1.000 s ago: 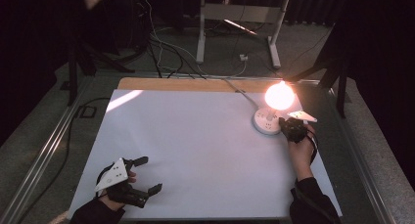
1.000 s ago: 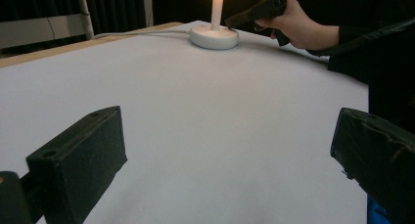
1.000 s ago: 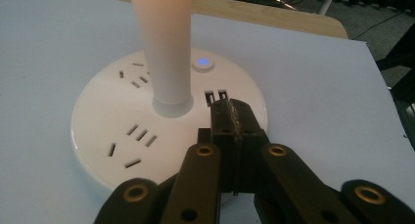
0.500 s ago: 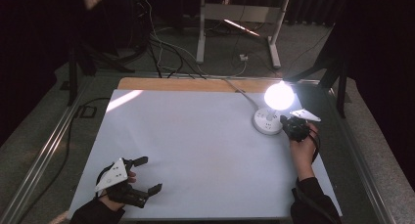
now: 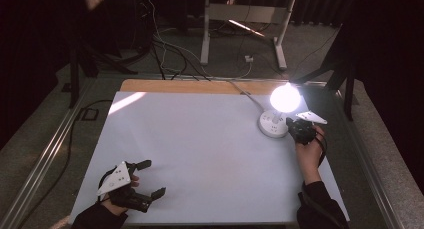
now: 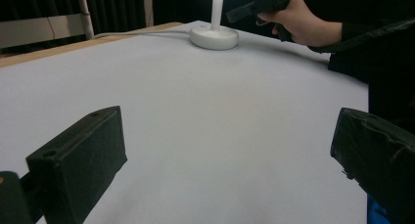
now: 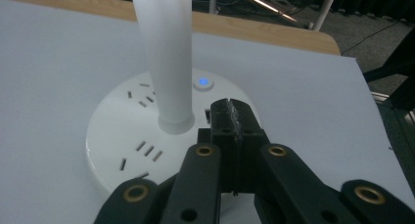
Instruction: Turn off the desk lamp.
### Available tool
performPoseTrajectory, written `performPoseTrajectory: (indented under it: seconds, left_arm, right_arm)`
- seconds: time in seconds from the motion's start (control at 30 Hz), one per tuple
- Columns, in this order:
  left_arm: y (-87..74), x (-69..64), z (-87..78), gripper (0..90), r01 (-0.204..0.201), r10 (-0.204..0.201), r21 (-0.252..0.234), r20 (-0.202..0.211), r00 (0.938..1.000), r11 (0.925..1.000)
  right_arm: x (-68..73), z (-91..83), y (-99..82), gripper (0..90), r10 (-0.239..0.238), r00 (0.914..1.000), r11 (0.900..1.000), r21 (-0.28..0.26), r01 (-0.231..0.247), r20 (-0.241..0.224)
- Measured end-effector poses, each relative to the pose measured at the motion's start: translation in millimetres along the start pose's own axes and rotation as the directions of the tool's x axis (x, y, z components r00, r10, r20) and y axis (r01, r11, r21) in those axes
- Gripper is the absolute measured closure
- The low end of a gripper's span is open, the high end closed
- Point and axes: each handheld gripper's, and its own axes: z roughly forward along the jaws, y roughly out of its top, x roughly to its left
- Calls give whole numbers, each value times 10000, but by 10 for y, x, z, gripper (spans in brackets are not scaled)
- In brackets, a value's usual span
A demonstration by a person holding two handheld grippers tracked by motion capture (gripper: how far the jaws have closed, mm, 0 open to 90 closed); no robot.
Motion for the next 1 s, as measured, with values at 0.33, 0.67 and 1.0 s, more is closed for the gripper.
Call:
performPoseTrajectory:
  seconds: [0.33,0.67,1.0]
  left_arm:
    - [-1,3,2,6,14,-14,16,5,10000,10000]
    - [-2,1,1,6,10,-10,22,8,10000,10000]
    - [0,6,0,6,6,-6,-9,7,10000,10000]
  right_arm:
    - [-18,66,-64,897,33,10000,9995,305,-33,20]
    - [-2,86,-75,897,-77,10000,9995,316,78,-31]
    - [-2,68,-68,896,-76,10000,9991,411,75,25]
